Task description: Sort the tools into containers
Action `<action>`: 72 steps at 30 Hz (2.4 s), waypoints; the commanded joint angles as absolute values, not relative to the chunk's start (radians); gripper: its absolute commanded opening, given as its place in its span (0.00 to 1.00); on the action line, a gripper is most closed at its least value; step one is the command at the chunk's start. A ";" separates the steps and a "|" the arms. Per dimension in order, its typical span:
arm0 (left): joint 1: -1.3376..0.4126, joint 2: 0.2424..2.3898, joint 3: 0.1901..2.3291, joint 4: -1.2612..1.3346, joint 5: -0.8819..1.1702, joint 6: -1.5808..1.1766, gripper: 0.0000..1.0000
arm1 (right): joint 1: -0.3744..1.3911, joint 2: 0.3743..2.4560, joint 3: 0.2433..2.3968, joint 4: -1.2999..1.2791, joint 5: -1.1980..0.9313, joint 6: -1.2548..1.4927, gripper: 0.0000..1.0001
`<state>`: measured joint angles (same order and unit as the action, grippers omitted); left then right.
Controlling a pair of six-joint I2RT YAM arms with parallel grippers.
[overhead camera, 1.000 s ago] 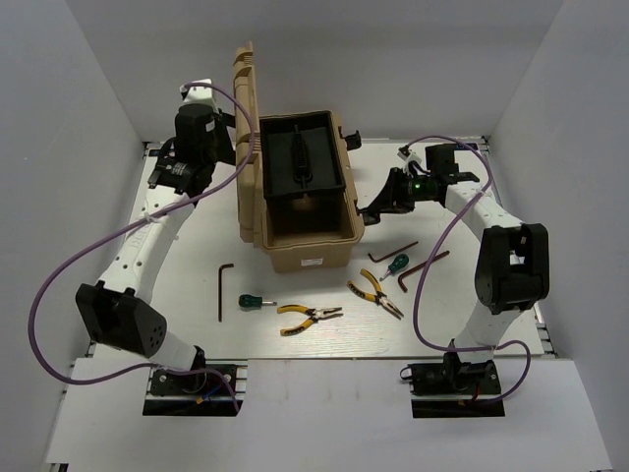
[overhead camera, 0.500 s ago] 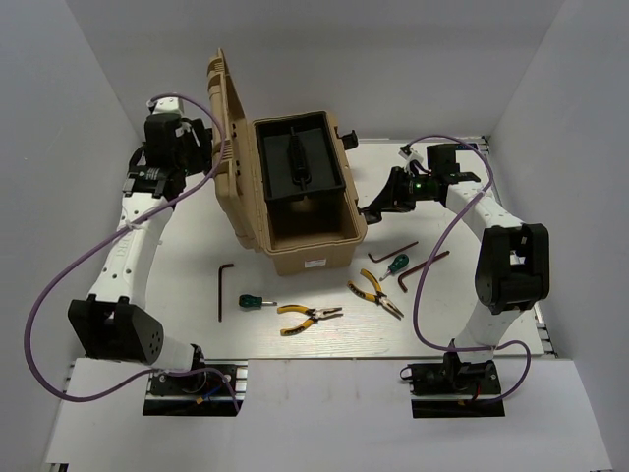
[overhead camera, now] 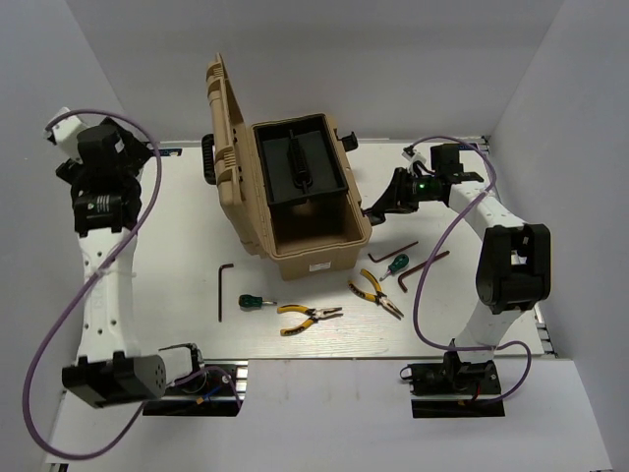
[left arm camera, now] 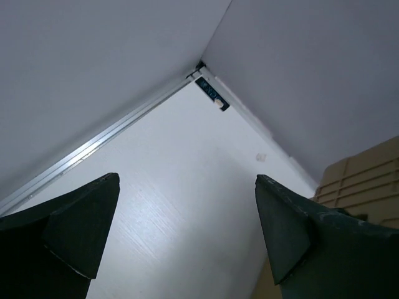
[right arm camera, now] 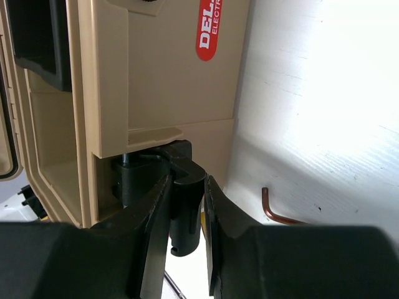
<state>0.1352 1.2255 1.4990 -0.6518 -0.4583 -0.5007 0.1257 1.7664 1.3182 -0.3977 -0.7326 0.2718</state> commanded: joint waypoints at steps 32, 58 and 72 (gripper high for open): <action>0.110 0.634 0.899 -0.704 -0.008 -0.561 0.10 | 0.250 1.125 1.108 -0.649 -0.845 -0.750 0.25; 0.110 0.483 0.680 -0.704 0.106 -0.561 0.73 | 0.722 1.496 1.273 -0.683 -0.342 -1.052 0.61; 0.110 0.456 0.650 -0.735 0.115 -0.561 0.73 | 0.831 1.631 1.354 -0.658 -0.216 -1.012 0.11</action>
